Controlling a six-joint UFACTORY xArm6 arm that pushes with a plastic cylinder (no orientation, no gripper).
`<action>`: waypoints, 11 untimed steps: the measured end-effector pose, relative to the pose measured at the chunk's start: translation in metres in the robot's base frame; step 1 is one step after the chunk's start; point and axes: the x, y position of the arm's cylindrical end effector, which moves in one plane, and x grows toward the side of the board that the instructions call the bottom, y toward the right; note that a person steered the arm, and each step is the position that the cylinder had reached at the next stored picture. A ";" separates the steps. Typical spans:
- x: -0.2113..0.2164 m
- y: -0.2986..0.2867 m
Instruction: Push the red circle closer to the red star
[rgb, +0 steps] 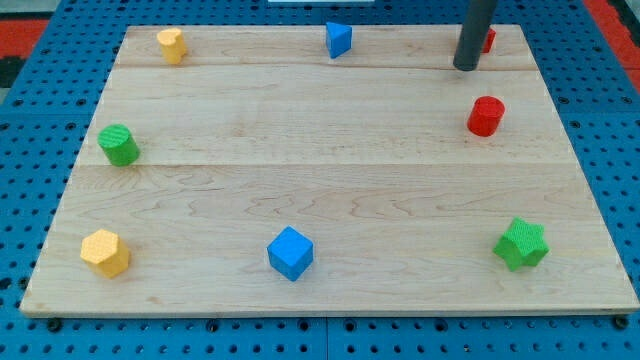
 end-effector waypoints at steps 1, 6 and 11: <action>0.000 0.037; 0.092 -0.044; 0.019 -0.029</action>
